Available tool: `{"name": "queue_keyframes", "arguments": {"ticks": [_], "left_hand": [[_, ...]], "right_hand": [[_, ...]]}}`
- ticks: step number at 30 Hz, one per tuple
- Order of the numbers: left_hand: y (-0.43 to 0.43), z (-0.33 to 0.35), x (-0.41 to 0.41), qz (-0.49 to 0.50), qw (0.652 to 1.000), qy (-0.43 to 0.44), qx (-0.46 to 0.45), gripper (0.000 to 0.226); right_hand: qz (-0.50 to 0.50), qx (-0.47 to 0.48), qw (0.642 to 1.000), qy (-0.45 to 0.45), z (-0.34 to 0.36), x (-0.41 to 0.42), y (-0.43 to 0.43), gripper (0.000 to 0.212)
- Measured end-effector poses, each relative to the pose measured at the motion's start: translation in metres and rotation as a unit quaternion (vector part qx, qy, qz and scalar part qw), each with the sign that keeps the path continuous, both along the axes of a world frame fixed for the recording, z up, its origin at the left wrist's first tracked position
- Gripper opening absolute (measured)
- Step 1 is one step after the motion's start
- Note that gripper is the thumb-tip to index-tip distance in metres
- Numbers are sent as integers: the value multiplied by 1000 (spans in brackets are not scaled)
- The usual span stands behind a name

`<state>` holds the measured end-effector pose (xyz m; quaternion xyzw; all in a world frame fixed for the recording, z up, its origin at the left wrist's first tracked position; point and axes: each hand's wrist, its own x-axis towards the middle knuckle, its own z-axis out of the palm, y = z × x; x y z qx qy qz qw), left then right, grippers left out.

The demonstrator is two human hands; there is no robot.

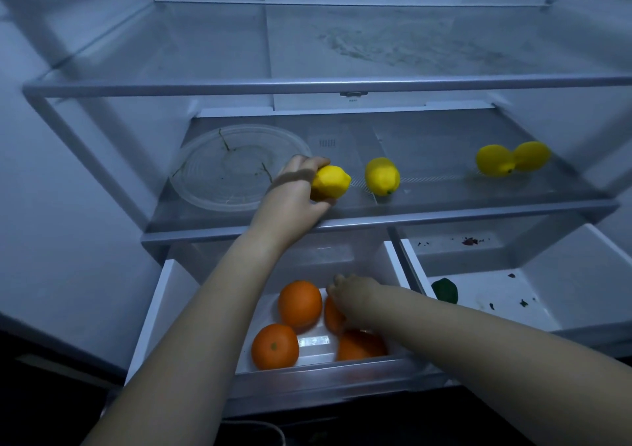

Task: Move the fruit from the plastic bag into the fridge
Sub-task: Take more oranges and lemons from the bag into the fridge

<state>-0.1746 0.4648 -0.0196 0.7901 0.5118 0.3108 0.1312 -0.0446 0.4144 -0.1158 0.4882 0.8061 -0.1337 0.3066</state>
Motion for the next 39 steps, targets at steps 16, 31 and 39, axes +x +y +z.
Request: {"name": "queue_keyframes", "arguments": {"ticks": [16, 31, 39], "left_hand": [[2, 3, 16, 12, 1000, 22, -10, 59], [-9, -1, 30, 62, 996, 47, -43, 74], [-74, 27, 20, 167, 983, 70, 37, 68]], "right_hand": [[-102, 222, 887, 392, 70, 74, -51, 53], [-163, 235, 847, 449, 61, 91, -63, 50], [-113, 266, 817, 499, 65, 97, -65, 47]]}}
